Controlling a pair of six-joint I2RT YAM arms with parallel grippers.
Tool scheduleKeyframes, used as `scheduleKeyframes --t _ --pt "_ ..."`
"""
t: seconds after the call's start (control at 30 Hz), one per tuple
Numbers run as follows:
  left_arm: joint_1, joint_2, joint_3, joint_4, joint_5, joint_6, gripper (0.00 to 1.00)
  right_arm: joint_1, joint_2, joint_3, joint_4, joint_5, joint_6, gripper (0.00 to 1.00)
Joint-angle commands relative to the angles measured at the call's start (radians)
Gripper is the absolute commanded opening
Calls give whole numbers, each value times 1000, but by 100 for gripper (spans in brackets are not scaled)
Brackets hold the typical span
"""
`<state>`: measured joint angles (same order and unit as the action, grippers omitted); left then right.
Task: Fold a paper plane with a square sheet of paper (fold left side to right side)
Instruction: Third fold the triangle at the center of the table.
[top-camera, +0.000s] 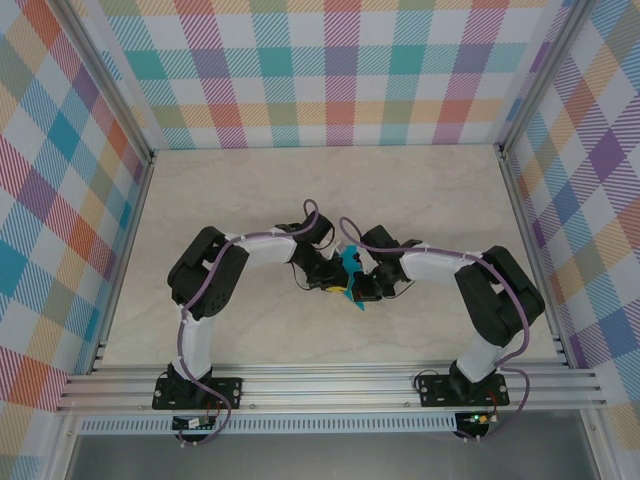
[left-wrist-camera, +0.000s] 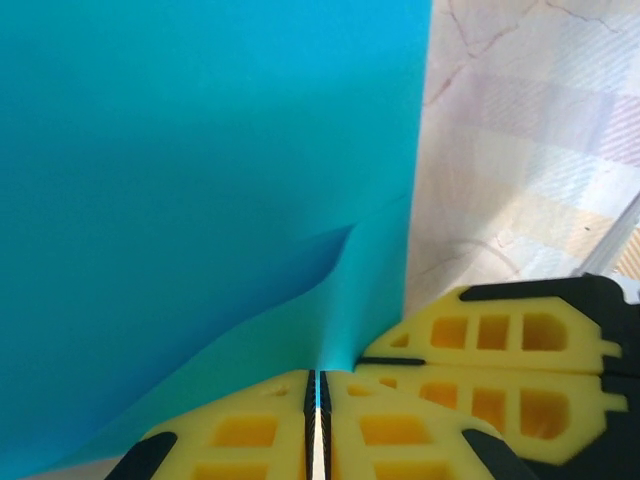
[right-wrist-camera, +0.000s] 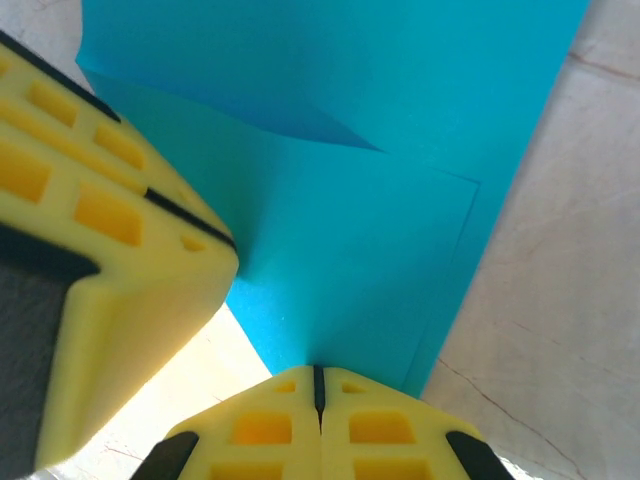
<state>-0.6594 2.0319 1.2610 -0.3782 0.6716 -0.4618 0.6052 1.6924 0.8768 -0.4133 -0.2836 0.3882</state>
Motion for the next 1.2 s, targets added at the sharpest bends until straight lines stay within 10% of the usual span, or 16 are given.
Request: scheduleKeyframes --t 0.0,0.77,1.17 --pt "9 24 26 -72 -58 49 13 4 37 -7 -85 66 -6 3" --pt "203 0 54 -165 -130 224 12 4 36 -7 -100 72 -6 3" --pt "114 -199 -80 -39 18 118 14 3 41 -6 -99 73 -3 3"
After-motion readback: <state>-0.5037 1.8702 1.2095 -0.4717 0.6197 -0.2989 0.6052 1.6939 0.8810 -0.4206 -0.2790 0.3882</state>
